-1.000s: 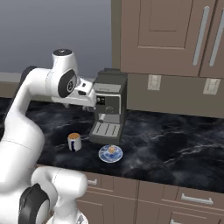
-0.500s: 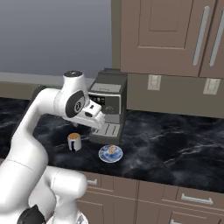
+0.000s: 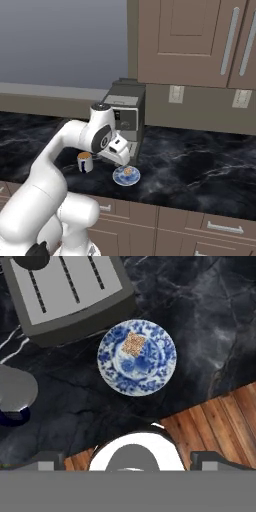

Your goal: Take a sugar cube from the saucer and place it inside the coffee. Then, grab milk from the fridge and place it next to the coffee on the counter to sweeten the coffee.

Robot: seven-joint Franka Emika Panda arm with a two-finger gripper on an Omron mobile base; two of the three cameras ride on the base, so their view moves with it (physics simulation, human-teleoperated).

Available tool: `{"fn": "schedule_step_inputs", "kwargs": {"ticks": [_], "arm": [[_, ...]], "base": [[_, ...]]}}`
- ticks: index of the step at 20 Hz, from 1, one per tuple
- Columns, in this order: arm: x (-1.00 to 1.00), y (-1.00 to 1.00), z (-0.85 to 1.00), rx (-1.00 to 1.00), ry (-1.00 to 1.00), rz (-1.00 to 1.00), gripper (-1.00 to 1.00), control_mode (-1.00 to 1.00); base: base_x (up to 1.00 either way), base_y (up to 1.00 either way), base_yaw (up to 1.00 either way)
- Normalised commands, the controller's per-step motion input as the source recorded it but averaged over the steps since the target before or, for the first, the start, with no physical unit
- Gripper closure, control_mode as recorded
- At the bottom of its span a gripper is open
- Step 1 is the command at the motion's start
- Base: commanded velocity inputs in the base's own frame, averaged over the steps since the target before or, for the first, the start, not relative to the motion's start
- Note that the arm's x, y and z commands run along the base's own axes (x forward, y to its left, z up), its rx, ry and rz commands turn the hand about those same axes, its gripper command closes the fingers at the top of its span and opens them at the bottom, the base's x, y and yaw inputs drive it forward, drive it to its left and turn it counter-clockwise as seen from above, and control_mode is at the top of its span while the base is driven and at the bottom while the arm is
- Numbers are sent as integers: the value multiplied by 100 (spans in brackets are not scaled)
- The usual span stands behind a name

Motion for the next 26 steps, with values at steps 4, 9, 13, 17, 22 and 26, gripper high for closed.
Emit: {"fn": "schedule_step_inputs", "kwargs": {"ticks": [4,9,13,17,22,26], "arm": [[31,-3,-40,0,0,-3,-100,-100],[23,-2,-60,0,0,-4,-100,-100],[6,-22,-47,0,0,-2,-100,-100],[4,-29,-58,0,0,-1,-100,-100],[33,-17,-2,0,0,-4,-100,-100],[21,-3,0,0,0,0,-100,-100]], "base": [[0,0,0],[0,0,0],[0,0,0],[0,0,0],[0,0,0],[0,0,0]]}}
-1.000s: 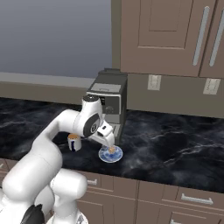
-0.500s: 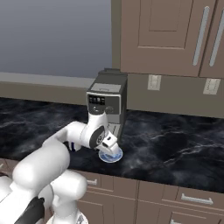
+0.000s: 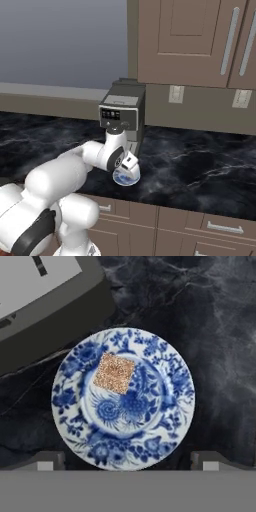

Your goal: Take a sugar cube from the saucer and place it inside the coffee. Then, grab milk from the fridge and place it next to the coffee on the counter to sweeten the coffee.

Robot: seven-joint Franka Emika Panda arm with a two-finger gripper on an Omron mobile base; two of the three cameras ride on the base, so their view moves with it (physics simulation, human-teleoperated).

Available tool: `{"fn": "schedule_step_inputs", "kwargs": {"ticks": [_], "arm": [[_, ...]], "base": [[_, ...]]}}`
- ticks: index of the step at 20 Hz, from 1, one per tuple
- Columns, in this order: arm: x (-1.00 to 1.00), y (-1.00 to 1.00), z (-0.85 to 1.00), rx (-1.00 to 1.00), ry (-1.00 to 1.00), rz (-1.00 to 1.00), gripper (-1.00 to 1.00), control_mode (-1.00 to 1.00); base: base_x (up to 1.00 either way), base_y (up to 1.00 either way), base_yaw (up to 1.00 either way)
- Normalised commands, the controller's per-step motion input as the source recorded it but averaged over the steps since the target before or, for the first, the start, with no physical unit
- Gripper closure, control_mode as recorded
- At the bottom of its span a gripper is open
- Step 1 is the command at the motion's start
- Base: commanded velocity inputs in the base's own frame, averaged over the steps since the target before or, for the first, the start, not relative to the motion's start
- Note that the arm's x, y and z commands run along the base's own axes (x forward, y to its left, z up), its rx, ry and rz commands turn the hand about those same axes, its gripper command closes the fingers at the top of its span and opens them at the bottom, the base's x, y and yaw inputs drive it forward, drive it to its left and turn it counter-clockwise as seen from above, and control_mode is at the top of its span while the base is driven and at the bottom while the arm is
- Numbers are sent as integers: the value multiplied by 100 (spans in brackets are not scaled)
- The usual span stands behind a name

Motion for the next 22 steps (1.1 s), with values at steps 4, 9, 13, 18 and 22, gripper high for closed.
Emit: {"fn": "schedule_step_inputs", "kwargs": {"ticks": [4,9,13,18,22], "arm": [[16,0,-3,0,0,0,-100,-100],[16,0,-7,0,0,0,-100,-100],[19,-6,-8,-1,0,0,-100,-100],[11,-9,-13,-1,0,0,-100,-100],[1,-7,-10,-1,0,0,-100,-100]], "base": [[0,0,0],[0,0,0],[0,0,0],[0,0,0],[0,0,0]]}}
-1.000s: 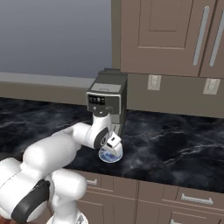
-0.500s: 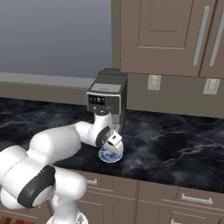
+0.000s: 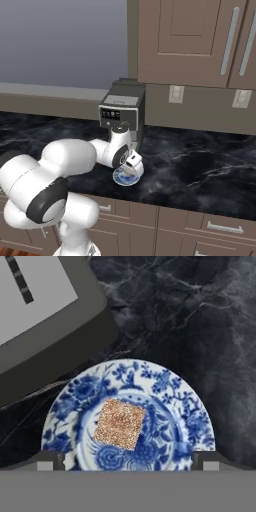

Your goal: Take a sugar cube from the saucer and place it inside the coffee. Then, grab milk from the fridge and place it next to the coffee on the counter to sweeten the coffee.

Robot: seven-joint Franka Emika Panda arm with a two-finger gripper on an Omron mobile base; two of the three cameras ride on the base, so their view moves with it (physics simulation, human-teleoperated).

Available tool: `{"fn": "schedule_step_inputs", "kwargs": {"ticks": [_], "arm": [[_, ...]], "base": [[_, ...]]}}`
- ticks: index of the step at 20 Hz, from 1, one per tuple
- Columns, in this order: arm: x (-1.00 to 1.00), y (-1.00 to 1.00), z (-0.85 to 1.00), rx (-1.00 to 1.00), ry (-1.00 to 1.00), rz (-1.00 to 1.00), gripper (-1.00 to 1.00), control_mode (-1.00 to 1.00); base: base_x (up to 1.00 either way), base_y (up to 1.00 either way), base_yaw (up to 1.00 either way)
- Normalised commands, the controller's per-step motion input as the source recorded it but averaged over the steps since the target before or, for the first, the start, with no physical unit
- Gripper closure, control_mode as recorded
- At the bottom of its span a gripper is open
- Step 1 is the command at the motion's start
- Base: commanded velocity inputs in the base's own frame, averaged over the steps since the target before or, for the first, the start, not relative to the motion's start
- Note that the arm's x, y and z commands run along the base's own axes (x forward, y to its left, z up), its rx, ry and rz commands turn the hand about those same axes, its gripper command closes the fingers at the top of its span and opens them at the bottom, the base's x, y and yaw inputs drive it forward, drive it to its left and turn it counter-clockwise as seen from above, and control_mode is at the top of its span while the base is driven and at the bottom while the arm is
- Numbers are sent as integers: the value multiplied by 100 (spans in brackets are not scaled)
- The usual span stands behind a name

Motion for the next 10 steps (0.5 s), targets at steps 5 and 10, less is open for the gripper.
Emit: {"fn": "schedule_step_inputs", "kwargs": {"ticks": [5,10], "arm": [[12,-4,-11,-3,0,0,-100,-100],[17,0,-19,-4,0,0,-100,-100]], "base": [[0,0,0],[0,0,0]]}}
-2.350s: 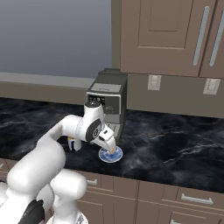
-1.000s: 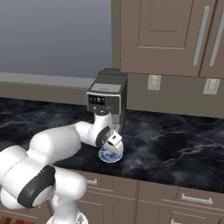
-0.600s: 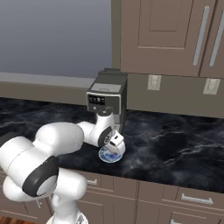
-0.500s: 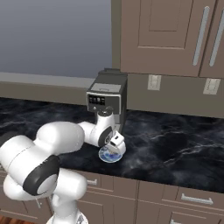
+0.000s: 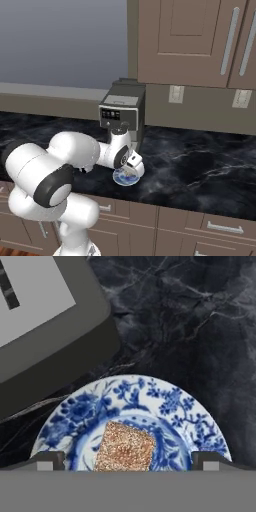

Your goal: Take a sugar cube from the saucer and place it inside the coffee. Then, grab milk from the fridge and place it next to the coffee on the counter to sweeten the coffee.

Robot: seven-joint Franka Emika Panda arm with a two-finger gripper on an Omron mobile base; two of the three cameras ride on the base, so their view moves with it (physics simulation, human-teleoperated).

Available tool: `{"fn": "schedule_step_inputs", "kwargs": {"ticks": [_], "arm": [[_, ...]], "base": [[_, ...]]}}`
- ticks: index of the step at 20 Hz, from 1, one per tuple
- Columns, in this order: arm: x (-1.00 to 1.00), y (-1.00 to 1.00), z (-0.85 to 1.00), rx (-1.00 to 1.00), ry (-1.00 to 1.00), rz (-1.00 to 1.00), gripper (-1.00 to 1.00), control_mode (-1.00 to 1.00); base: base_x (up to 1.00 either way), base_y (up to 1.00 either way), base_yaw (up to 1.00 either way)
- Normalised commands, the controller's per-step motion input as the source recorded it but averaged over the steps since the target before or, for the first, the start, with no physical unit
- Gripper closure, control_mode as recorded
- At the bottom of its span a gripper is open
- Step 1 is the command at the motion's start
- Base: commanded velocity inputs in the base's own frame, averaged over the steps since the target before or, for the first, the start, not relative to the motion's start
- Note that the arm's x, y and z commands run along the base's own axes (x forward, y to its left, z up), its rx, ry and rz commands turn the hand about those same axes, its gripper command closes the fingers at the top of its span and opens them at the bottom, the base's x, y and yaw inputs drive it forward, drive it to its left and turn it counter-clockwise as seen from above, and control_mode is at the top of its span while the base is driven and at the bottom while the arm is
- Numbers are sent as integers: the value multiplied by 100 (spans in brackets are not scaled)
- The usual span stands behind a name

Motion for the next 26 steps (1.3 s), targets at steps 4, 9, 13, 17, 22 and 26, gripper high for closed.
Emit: {"fn": "schedule_step_inputs", "kwargs": {"ticks": [4,9,13,17,22,26], "arm": [[13,0,-20,-4,0,0,-100,-100],[1,0,-14,0,0,0,100,-100],[0,0,0,0,0,0,100,-100],[-3,0,0,0,0,0,100,-100],[-25,20,38,0,-7,0,100,-100],[-33,47,91,0,-3,0,100,-100]], "base": [[0,0,0],[0,0,0],[0,0,0],[0,0,0],[0,0,0],[0,0,0]]}}
